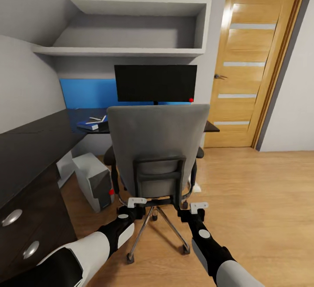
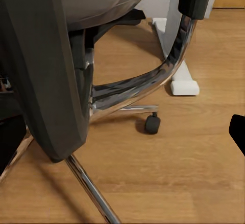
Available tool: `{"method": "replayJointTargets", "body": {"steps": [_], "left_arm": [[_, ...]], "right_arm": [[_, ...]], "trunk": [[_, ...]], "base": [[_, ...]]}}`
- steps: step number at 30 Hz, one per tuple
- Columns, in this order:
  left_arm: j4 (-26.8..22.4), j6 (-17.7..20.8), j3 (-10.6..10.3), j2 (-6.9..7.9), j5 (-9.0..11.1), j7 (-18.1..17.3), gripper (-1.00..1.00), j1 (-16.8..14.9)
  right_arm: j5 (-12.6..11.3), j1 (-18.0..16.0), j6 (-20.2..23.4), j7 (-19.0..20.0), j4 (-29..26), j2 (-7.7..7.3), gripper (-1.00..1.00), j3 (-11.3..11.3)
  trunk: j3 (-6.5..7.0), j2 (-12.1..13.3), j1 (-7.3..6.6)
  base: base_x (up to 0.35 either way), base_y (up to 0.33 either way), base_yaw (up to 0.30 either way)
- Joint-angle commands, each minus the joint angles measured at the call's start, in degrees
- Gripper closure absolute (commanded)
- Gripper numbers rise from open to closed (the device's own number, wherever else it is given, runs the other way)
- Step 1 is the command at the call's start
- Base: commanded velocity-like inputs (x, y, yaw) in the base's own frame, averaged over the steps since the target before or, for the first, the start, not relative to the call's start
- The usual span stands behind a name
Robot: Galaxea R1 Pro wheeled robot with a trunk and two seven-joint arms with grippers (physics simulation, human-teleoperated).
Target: In the bedroom, organize the workspace by keeping the computer under the desk, ensuring the monitor is on the desk, placing the keyboard on the desk next to the monitor, placing the mouse on the desk next to the keyboard, moving the folder from the swivel chair onto the desk next to the mouse, stacking the notebook on top of the folder with the pen on top of the notebook, and positioning the swivel chair next to the desk.
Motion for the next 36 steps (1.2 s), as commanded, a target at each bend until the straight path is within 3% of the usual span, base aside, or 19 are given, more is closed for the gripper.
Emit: {"method": "replayJointTargets", "body": {"steps": [1, 24, 36], "left_arm": [[0.25, -0.27, -0.04, -0.02, 0.57, 0.59, -1.00, -0.04], [0.25, -0.32, -0.05, -0.02, 0.56, 0.57, -1.00, 0.05], [0.25, -0.44, -0.08, -0.02, 0.56, 0.57, -1.00, 0.03]], "right_arm": [[0.54, -0.05, -0.07, -0.45, 0.00, -0.02, -1.00, -0.05], [0.54, -0.05, -0.07, -0.52, -0.03, -0.09, -1.00, -0.09], [0.54, -0.05, -0.07, -0.52, -0.01, -0.09, -1.00, -0.12]], "trunk": [[-0.08, -0.01, 0.03], [-0.13, -0.01, 0.03], [-0.13, -0.01, 0.03]], "base": [[0.267, 0.000, 0.149], [0.269, 0.000, 0.015], [-0.162, 0.000, 0.000]]}}
